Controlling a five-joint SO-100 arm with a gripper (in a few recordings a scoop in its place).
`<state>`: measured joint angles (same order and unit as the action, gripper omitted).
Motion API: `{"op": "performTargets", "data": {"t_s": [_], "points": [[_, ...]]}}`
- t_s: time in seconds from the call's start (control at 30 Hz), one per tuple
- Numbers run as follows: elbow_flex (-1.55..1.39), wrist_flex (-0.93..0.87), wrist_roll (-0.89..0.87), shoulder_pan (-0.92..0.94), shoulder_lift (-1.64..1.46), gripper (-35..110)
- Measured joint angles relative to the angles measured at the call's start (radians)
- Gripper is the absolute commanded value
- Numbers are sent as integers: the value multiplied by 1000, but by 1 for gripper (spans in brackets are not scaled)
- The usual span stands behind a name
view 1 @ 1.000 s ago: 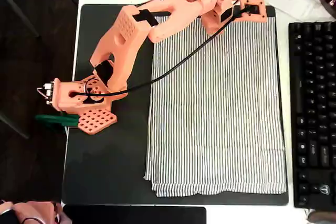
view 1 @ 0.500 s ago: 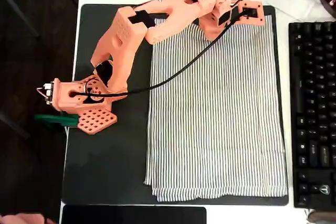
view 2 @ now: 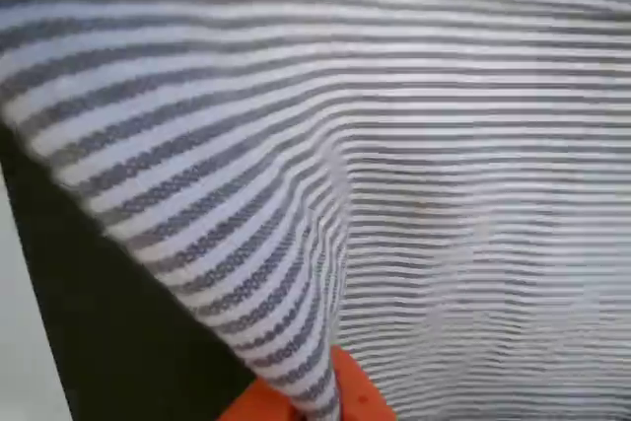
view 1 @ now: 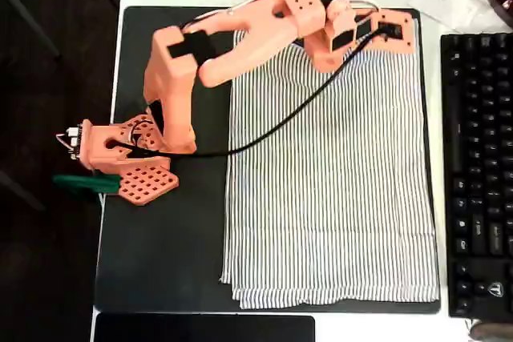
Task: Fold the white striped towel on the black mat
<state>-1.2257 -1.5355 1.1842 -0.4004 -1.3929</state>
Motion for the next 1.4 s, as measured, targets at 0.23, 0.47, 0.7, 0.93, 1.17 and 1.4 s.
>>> {"op": "performTargets", "data": {"t_s": [0.23,0.47,0.7,0.93,1.17,1.4], "points": [[-183,18,164,229,-272,0],[-264,40,314,431,-364,0],[-262,100,420,604,-308,0],[-227,126,492,765,-175,0],[-156,178,526,861,-35,0],[-150,241,548,908,26,0]]}}
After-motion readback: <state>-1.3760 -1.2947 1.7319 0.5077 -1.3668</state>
